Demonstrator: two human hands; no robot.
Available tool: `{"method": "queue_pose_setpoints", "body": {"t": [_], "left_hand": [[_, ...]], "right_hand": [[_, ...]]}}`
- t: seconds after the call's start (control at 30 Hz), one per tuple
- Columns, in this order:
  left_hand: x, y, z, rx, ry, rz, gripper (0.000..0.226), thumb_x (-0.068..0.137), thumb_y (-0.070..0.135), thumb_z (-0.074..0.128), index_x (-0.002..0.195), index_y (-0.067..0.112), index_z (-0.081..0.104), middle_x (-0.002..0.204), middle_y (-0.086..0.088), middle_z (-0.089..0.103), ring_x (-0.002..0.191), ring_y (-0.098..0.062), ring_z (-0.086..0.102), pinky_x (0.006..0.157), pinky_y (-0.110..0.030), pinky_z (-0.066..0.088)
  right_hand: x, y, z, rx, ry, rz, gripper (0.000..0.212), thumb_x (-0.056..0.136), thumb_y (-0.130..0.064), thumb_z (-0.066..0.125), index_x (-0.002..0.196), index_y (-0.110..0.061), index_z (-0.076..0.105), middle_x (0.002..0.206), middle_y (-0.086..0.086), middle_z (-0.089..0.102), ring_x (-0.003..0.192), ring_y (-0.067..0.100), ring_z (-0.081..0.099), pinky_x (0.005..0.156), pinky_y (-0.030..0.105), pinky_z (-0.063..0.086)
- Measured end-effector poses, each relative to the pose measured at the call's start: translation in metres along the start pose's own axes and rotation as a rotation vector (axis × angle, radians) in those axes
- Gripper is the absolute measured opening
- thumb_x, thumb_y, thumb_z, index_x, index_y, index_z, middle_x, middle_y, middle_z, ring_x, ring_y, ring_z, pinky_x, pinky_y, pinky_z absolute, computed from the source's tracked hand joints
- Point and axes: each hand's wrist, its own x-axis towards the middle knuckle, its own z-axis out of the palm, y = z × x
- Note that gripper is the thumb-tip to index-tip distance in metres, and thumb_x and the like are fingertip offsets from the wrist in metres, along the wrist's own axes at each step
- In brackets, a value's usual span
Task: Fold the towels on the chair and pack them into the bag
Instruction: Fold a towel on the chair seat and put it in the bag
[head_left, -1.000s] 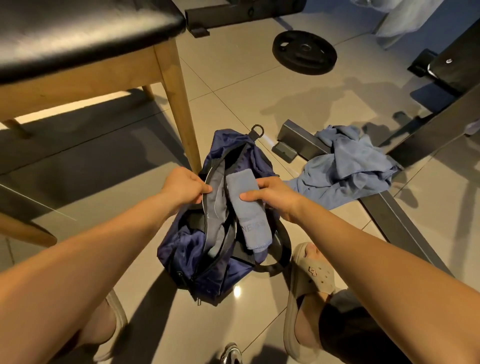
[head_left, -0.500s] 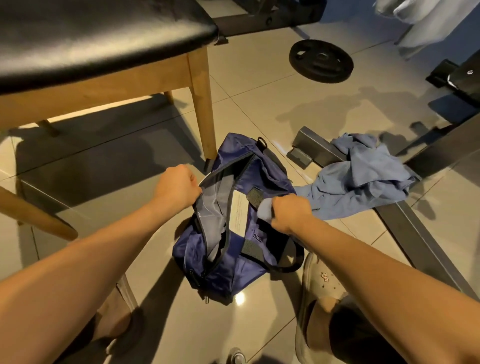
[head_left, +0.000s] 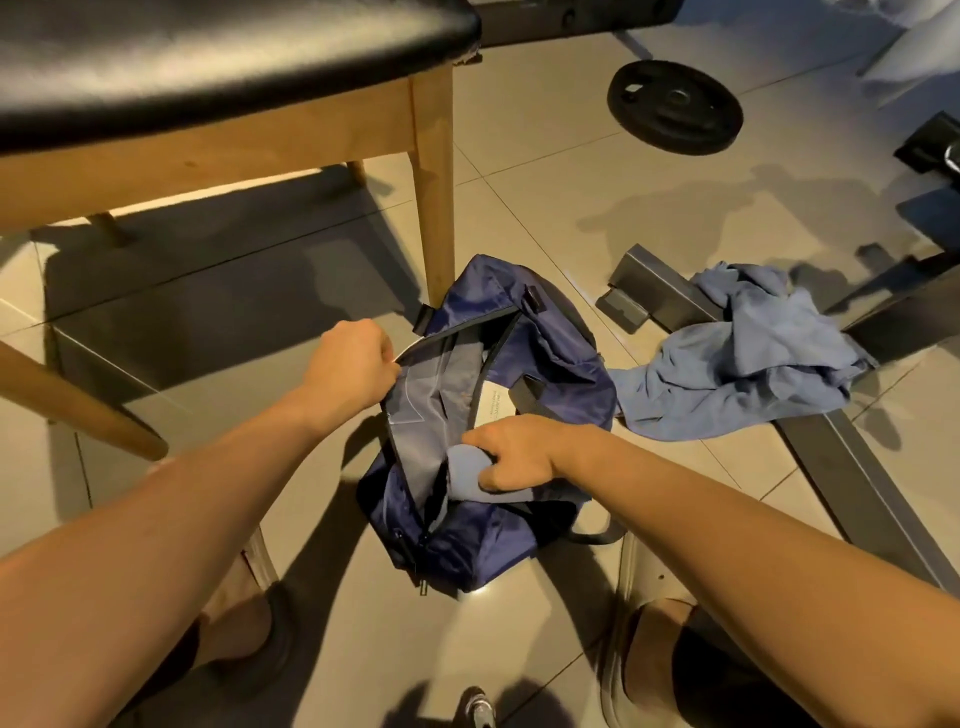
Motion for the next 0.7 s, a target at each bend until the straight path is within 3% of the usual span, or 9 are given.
{"method": "queue_pose_setpoints", "body": {"t": [0.17,0.3,0.4,0.47,0.53,0.63,0.67,0.7], "left_hand": [[-0.003,-0.009,0.006,0.037,0.038,0.056,0.016,0.087,0.013,0.071,0.072,0.011,0.074,0.067,-0.008,0.068,0.067,-0.027,0.062,0.064,-0.033,0.049],[-0.002,-0.028,0.009,0.099,0.117,0.043,0.018,0.088,0.012,0.066,0.071,0.009,0.07,0.065,-0.011,0.066,0.066,-0.033,0.061,0.064,-0.034,0.047],[-0.002,-0.031,0.017,0.064,0.103,0.056,0.015,0.089,0.015,0.069,0.075,0.011,0.07,0.073,-0.013,0.068,0.077,-0.039,0.062,0.066,-0.034,0.043],[-0.006,-0.025,0.025,0.054,0.104,0.107,0.009,0.089,0.018,0.069,0.082,0.013,0.071,0.079,-0.013,0.07,0.084,-0.041,0.065,0.067,-0.037,0.046],[-0.01,-0.019,0.031,0.044,0.17,0.17,0.01,0.09,0.02,0.069,0.098,0.015,0.071,0.092,-0.01,0.071,0.092,-0.038,0.065,0.072,-0.04,0.05],[-0.018,-0.006,0.034,0.058,0.343,0.461,0.028,0.088,0.022,0.068,0.115,0.013,0.063,0.108,-0.01,0.059,0.101,-0.033,0.055,0.083,-0.045,0.046],[-0.022,0.0,0.036,0.075,0.331,0.617,0.028,0.088,0.024,0.067,0.112,0.012,0.063,0.107,-0.01,0.057,0.1,-0.033,0.054,0.084,-0.045,0.044],[-0.027,0.007,0.04,0.113,0.262,0.771,0.028,0.087,0.028,0.065,0.11,0.012,0.063,0.106,-0.009,0.058,0.1,-0.032,0.054,0.086,-0.045,0.043]], "right_hand": [[-0.003,0.002,0.012,-0.077,-0.035,0.059,0.024,0.093,-0.036,0.057,0.11,-0.022,0.049,0.104,0.005,0.062,0.09,0.029,0.056,0.075,0.037,0.045],[-0.016,0.021,0.027,-0.169,-0.124,0.252,0.04,0.095,-0.044,0.052,0.126,-0.019,0.049,0.121,0.012,0.064,0.096,0.032,0.056,0.078,0.038,0.042],[-0.031,0.042,0.038,-0.126,-0.168,0.414,0.052,0.095,-0.049,0.049,0.14,-0.023,0.048,0.139,0.011,0.059,0.122,0.033,0.057,0.097,0.041,0.046],[-0.038,0.046,0.041,-0.046,-0.159,0.463,0.054,0.094,-0.05,0.049,0.142,-0.025,0.049,0.145,0.009,0.056,0.126,0.033,0.055,0.103,0.041,0.045],[-0.038,0.046,0.039,0.048,-0.084,0.464,0.05,0.094,-0.049,0.051,0.137,-0.023,0.052,0.141,0.011,0.058,0.122,0.033,0.057,0.099,0.041,0.046],[-0.031,0.04,0.026,0.211,0.088,0.391,0.022,0.094,-0.039,0.057,0.107,-0.022,0.057,0.11,0.01,0.065,0.1,0.033,0.059,0.084,0.04,0.05],[-0.029,0.037,0.021,0.278,0.137,0.362,0.009,0.094,-0.034,0.059,0.097,-0.027,0.053,0.098,0.006,0.062,0.093,0.031,0.058,0.076,0.039,0.047],[-0.027,0.034,0.016,0.34,0.175,0.341,0.01,0.094,-0.03,0.06,0.093,-0.031,0.05,0.092,0.003,0.059,0.089,0.029,0.055,0.071,0.037,0.043]]}}
